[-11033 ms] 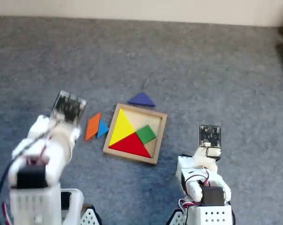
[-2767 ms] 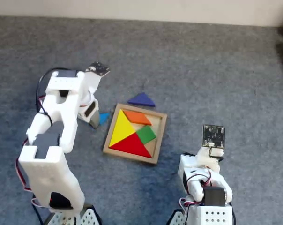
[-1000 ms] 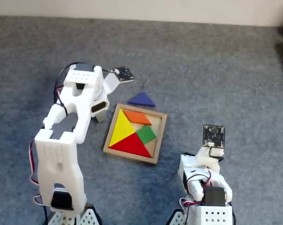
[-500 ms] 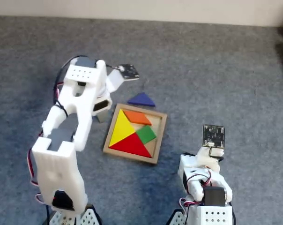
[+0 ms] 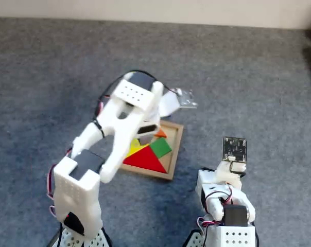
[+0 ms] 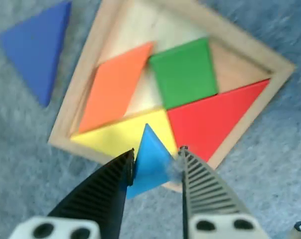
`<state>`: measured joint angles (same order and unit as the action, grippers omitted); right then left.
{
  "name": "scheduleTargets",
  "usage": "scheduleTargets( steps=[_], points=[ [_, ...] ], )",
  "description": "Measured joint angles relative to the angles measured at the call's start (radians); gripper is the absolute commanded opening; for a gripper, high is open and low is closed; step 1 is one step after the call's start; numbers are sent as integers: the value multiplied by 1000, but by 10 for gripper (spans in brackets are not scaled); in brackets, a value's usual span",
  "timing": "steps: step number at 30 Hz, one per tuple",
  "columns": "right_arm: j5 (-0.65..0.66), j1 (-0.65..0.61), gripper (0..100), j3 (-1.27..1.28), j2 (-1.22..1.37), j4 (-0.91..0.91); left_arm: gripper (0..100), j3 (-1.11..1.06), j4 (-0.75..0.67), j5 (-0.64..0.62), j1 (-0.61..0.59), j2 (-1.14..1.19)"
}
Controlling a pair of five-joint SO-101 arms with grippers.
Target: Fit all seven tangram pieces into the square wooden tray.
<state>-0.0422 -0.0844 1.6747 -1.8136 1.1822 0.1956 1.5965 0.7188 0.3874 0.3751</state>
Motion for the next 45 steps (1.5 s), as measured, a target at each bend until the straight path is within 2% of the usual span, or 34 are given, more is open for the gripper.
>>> scheduleTargets(
  steps=[3,8,23,30,38,45],
  points=[
    [0,0,12,0,0,0,86,0,-54,-57,11,0],
    [0,0,12,0,0,0,196,0,-75,-69,9,0],
    [0,0,12,0,0,0,197,-2,-75,-71,9,49],
    [0,0,12,0,0,0,196,-2,-75,-69,-20,-17],
    [0,0,12,0,0,0,197,0,-166,-106,-100,40],
    [0,0,12,0,0,0,197,0,-239,-163,-110,110]
  ],
)
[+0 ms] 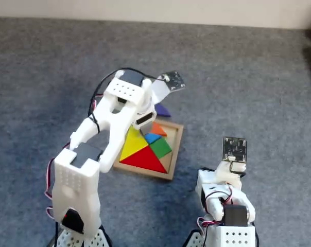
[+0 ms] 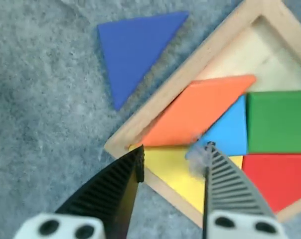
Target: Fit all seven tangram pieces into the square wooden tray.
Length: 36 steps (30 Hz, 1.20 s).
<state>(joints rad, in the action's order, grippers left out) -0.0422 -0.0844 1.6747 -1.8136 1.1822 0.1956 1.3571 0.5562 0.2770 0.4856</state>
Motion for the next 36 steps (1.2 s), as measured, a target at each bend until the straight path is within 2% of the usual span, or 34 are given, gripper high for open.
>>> scheduleTargets(
  steps=[15,24,29,36],
  points=[
    [0,0,12,0,0,0,196,37,18,-5,18,15],
    [0,0,12,0,0,0,197,129,43,-178,28,-23],
    [0,0,12,0,0,0,197,133,-11,-292,54,58],
    [0,0,12,0,0,0,197,149,-18,-310,64,135]
  ],
)
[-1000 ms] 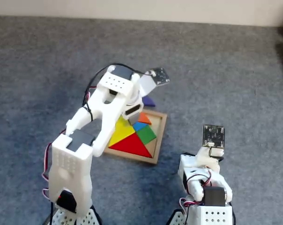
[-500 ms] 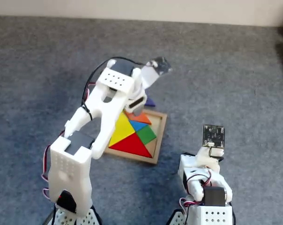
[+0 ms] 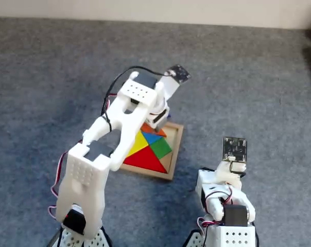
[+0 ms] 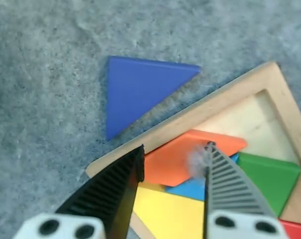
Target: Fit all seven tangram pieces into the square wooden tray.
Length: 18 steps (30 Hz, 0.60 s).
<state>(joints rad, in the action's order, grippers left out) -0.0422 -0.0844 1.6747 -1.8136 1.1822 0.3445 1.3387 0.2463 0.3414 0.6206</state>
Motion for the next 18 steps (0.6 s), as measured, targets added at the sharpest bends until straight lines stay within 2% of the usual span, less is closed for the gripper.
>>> scheduleTargets(
  steps=[10,18],
  points=[
    [0,0,12,0,0,0,197,2,2,-3,-95,6],
    [0,0,12,0,0,0,197,23,57,64,-103,8]
  ],
)
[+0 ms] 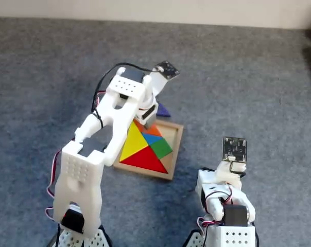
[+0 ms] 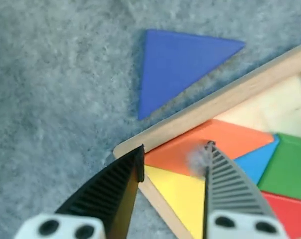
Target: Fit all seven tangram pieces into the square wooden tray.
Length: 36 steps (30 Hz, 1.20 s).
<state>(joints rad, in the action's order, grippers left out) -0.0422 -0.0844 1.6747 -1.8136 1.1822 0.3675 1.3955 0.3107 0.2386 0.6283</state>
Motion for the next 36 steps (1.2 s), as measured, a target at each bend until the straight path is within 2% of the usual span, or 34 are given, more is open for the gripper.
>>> scheduleTargets(
  steps=[5,15,20,23,27,32,36],
  points=[
    [0,0,12,0,0,0,197,49,51,2,-12,-9],
    [0,0,12,0,0,0,197,199,60,3,-12,-32],
    [0,0,12,0,0,0,221,313,63,-5,-9,66],
    [0,0,12,0,0,0,276,393,86,-66,3,123],
    [0,0,12,0,0,0,271,489,110,-107,34,189],
    [0,0,12,0,0,0,270,583,112,-107,48,293],
    [0,0,12,0,0,0,270,644,112,-40,48,371]
  ],
)
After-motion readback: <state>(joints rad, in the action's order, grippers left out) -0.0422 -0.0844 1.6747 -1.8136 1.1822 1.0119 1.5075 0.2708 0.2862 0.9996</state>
